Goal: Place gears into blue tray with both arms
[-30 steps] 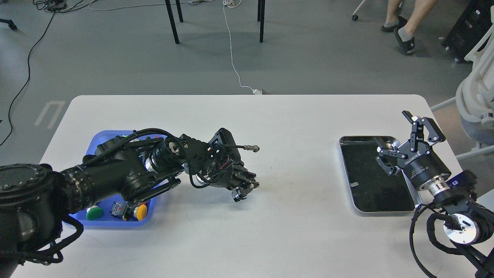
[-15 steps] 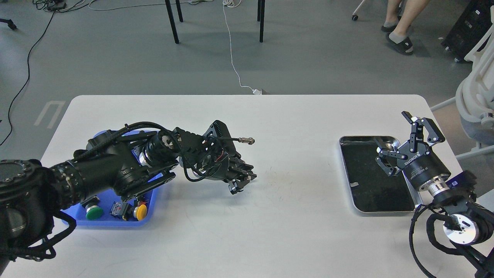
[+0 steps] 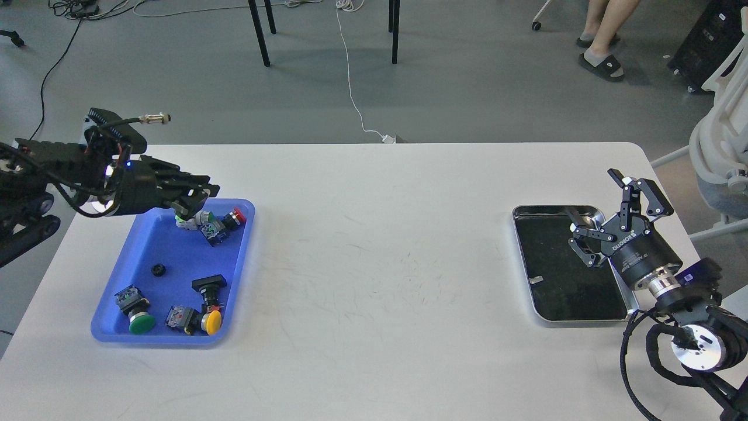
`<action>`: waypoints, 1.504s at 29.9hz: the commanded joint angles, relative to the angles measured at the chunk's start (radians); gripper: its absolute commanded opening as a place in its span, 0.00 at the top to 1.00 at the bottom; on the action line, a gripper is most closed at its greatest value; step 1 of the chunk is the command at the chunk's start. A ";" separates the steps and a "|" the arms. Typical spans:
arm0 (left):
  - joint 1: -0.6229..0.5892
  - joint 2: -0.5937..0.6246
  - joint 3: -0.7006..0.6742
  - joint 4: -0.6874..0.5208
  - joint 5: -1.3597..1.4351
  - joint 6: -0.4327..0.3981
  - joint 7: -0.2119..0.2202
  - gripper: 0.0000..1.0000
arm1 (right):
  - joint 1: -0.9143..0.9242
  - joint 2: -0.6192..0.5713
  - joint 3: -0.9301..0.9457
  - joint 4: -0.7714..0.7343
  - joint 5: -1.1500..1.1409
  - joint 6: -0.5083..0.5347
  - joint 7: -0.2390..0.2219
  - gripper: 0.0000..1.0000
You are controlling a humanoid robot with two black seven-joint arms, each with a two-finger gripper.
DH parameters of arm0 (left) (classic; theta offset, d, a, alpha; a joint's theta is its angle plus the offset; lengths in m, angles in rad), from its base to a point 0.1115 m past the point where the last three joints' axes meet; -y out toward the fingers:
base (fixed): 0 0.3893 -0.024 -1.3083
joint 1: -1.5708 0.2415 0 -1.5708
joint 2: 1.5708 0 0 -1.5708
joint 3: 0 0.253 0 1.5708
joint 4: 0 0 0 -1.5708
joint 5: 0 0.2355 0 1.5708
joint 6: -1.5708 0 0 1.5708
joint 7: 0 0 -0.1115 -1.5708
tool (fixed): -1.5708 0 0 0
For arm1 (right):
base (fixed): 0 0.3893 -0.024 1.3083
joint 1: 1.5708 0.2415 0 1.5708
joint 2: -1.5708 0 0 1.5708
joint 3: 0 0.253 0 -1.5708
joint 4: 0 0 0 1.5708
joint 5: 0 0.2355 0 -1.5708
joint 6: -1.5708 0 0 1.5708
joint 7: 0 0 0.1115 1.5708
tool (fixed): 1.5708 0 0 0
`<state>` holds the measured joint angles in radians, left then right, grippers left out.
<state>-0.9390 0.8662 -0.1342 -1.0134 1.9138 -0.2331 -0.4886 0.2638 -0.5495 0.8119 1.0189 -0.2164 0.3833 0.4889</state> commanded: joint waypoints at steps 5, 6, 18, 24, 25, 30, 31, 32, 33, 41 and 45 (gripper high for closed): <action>0.152 0.033 0.001 0.065 0.002 0.063 0.000 0.84 | 0.000 0.002 -0.002 0.000 -0.003 0.000 0.000 0.01; 0.157 0.030 0.002 0.079 0.002 0.067 0.000 0.84 | 0.000 0.002 -0.002 0.000 -0.003 -0.001 0.000 0.01; 0.149 -0.062 -0.001 0.206 0.001 0.071 0.000 0.82 | -0.001 0.000 -0.002 0.003 -0.003 0.000 0.000 0.01; 0.152 -0.107 0.002 0.237 -0.002 0.071 0.000 0.80 | -0.001 0.000 0.000 0.003 -0.003 0.000 0.000 0.01; 0.152 -0.114 0.002 0.246 -0.002 0.071 0.000 0.80 | -0.001 0.000 0.000 0.003 -0.003 -0.001 0.000 0.01; 0.147 -0.138 0.002 0.268 -0.001 0.071 0.000 0.72 | -0.009 0.000 0.000 0.004 -0.003 0.000 0.000 0.01; 0.147 -0.139 0.002 0.271 -0.001 0.071 0.000 0.69 | -0.009 0.000 0.000 0.004 -0.004 0.000 0.000 0.01; 0.149 -0.139 0.002 0.277 -0.001 0.071 0.000 0.66 | -0.011 0.000 0.000 0.006 -0.005 0.000 0.000 0.01; 0.150 -0.141 0.002 0.283 -0.001 0.071 0.000 0.62 | -0.012 0.000 0.001 0.009 -0.005 -0.001 0.000 0.01; 0.112 -0.136 -0.011 0.282 -0.019 0.071 0.000 0.13 | -0.015 -0.020 0.003 0.032 -0.005 -0.001 0.000 0.01; 0.059 -0.118 -0.045 0.250 -0.169 0.071 0.000 0.09 | -0.012 -0.023 0.006 0.036 -0.005 -0.003 0.000 0.01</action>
<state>-0.8463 0.7358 -0.1517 -0.7408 1.8563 -0.1625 -0.4887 0.2485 -0.5694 0.8154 1.0518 -0.2209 0.3830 0.4886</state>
